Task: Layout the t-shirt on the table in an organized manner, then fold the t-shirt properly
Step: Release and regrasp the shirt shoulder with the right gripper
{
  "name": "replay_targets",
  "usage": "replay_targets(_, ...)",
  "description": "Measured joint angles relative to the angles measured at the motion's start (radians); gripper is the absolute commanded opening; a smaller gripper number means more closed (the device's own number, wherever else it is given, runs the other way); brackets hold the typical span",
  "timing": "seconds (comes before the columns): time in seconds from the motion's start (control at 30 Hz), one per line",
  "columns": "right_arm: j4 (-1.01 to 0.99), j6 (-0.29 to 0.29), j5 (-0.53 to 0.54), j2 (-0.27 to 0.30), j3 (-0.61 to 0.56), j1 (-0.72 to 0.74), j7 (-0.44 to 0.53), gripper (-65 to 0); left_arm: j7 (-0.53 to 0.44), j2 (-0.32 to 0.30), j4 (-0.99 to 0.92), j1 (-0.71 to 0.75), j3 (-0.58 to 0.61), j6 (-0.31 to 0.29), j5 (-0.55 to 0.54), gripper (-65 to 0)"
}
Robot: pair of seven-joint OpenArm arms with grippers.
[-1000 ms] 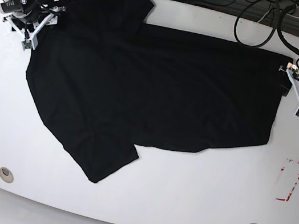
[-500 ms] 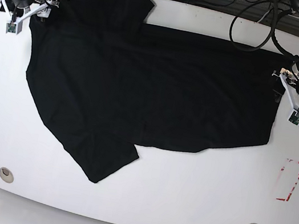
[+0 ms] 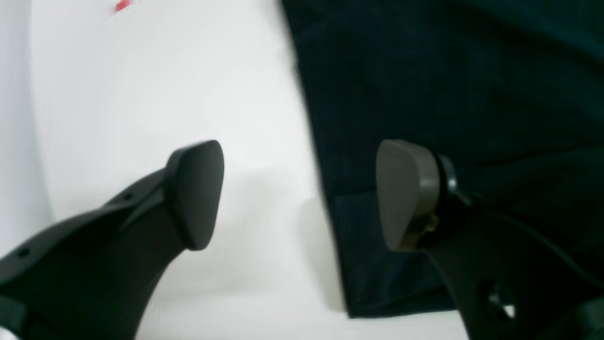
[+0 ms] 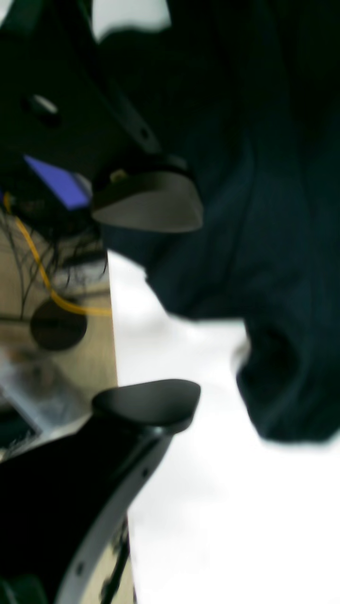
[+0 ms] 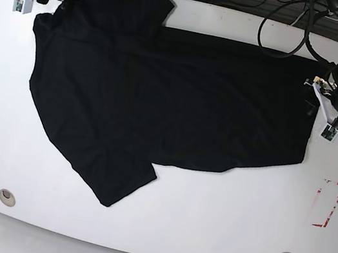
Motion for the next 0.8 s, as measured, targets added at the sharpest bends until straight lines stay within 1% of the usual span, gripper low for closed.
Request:
replay_targets(0.17,-0.012,-0.002,0.010,-0.008,-0.030,-0.017,0.001,-18.2,-0.003,-0.001,0.000,-0.002,0.003,0.000,-0.001,-17.2)
replay_targets(0.37,-0.091,-0.001,0.022,-0.015,-0.084,-0.013,0.001,-18.2,-0.002,-0.001,0.000,0.000,0.009,0.000,0.001,-17.2)
replay_targets(0.53,-0.153,-0.002,0.012,-0.013,-0.124,-0.013,0.009,-18.2,-0.003,0.000,-0.001,0.000,0.020,0.000,0.000,-17.2)
replay_targets(0.8,-0.159,-0.001,0.026,-0.010,-0.190,-0.011,0.028,-18.4,-0.003,-0.007,-0.001,0.000,0.020,0.001,0.001,-17.2)
